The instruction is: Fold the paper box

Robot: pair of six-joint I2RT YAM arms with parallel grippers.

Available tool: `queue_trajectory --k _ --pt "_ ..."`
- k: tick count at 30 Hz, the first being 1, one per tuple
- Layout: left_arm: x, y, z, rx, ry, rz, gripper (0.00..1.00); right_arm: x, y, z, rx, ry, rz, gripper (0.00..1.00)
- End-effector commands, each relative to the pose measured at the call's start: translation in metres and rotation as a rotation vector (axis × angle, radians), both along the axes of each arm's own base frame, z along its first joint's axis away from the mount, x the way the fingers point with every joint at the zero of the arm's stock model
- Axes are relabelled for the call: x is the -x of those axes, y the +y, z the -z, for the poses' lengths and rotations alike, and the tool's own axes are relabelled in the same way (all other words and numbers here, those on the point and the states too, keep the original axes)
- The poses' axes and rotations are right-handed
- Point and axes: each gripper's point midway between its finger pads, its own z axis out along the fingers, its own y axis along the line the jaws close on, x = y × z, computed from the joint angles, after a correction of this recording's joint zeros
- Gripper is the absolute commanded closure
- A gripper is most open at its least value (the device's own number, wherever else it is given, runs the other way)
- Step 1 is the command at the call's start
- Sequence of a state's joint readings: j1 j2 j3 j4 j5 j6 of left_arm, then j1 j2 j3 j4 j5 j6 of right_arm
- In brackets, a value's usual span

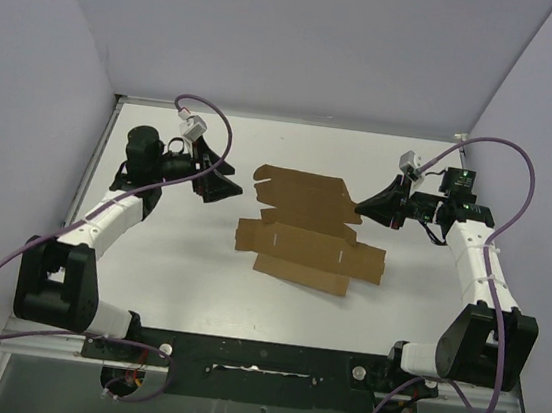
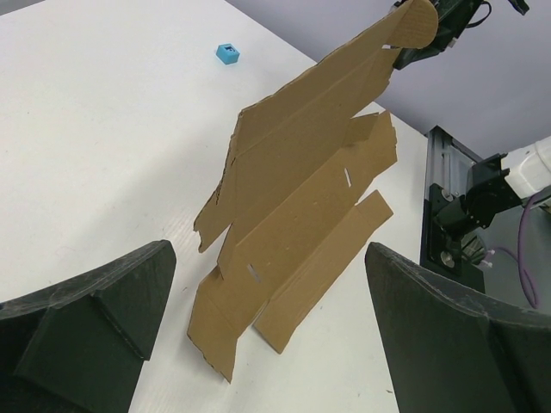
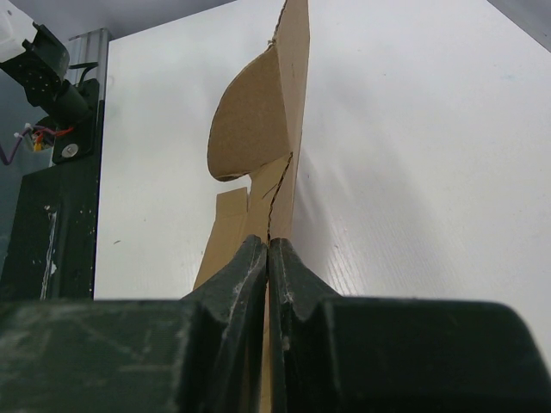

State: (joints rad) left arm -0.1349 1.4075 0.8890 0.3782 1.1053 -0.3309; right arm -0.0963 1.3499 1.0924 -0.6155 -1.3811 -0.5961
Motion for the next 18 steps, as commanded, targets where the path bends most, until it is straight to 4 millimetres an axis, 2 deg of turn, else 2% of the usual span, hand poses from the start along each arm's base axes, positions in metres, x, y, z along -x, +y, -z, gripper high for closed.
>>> queue_trajectory --k 1,18 --pt "-0.0043 -0.0015 -0.0032 0.010 -0.035 0.019 0.06 0.0062 0.0057 -0.0297 -0.021 -0.108 -0.042 1.00" --pt "0.0006 -0.0045 -0.0113 0.033 -0.011 0.054 0.06 0.0089 0.0063 -0.0354 -0.023 -0.125 -0.046 1.00"
